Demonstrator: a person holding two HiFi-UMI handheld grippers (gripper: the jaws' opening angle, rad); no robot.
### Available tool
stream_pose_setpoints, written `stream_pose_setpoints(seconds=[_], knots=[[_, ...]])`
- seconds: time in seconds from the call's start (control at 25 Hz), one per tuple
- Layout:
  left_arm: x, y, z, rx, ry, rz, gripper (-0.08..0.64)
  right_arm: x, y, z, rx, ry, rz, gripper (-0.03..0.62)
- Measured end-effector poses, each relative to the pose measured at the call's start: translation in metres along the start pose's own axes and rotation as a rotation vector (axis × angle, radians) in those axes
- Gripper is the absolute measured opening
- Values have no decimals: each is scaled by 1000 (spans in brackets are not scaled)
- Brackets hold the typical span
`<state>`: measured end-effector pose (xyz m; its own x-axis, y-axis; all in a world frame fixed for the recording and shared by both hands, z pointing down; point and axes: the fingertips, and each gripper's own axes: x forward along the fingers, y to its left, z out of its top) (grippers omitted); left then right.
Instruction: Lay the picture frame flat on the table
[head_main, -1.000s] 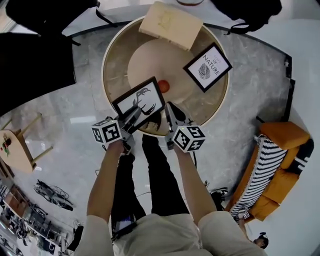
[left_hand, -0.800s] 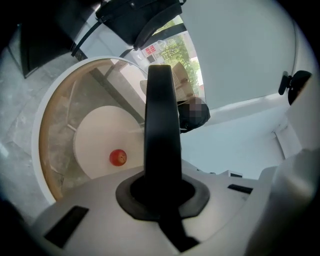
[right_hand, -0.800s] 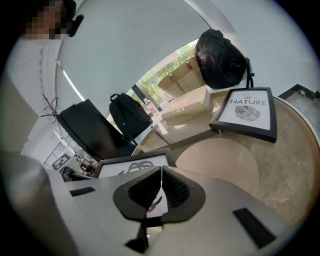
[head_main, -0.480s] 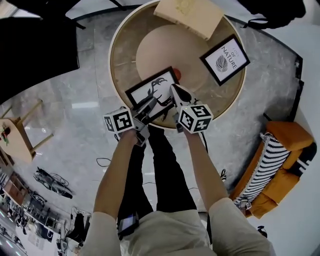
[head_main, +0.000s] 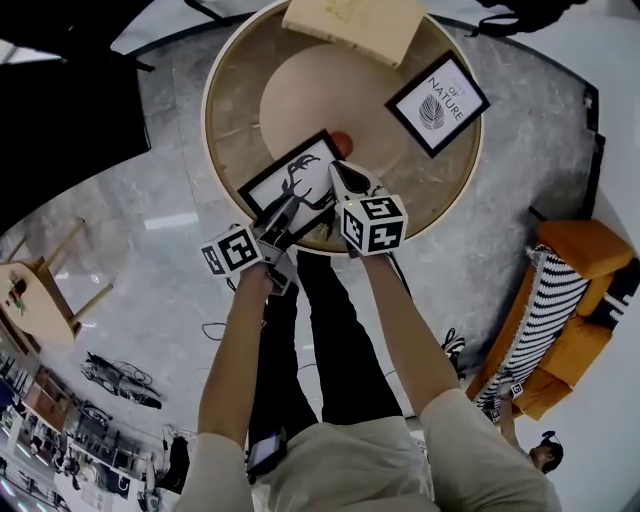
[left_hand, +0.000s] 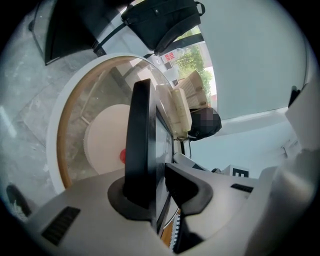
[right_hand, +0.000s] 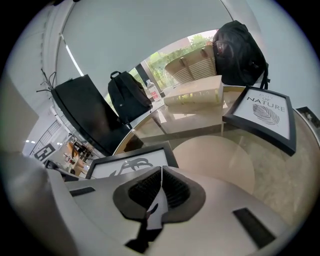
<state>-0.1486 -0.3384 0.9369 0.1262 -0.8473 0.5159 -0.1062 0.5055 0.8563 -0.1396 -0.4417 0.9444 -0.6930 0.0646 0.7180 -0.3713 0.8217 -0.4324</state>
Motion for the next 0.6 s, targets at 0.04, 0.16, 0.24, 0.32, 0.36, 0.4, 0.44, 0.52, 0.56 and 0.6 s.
stream_pose_setpoints(seconds=[0.04,0.16,0.24,0.32,0.36,0.4,0.44,0.52,0.56,0.6], knots=[[-1,3,0,-6,-4,14,77,0,-2,0,-11,-4,-7,34],[-6,11,-1,-2,-2,57,101,-1,-5,0,-66,-11,-6,35],[-10,17,-1,20,17,98,118,-1,-4,-2,-81,-11,-3,34],[-16,23,-1,42,31,136,132,-1,-3,-3,-86,-12,-6,34],[-18,25,-1,46,31,150,135,-1,-2,-3,-90,-13,-10,34],[-22,27,0,45,25,163,135,-1,-2,-4,-93,-14,-14,34],[-25,30,1,40,12,176,135,-2,-2,-4,-95,-17,-19,34],[-33,35,5,18,-22,197,135,-3,-2,-3,-97,-26,-30,35],[-37,38,6,6,-35,203,135,-4,-2,-3,-102,-28,-34,34],[-41,40,5,-3,-43,206,135,-4,-1,-4,-111,-28,-37,34]])
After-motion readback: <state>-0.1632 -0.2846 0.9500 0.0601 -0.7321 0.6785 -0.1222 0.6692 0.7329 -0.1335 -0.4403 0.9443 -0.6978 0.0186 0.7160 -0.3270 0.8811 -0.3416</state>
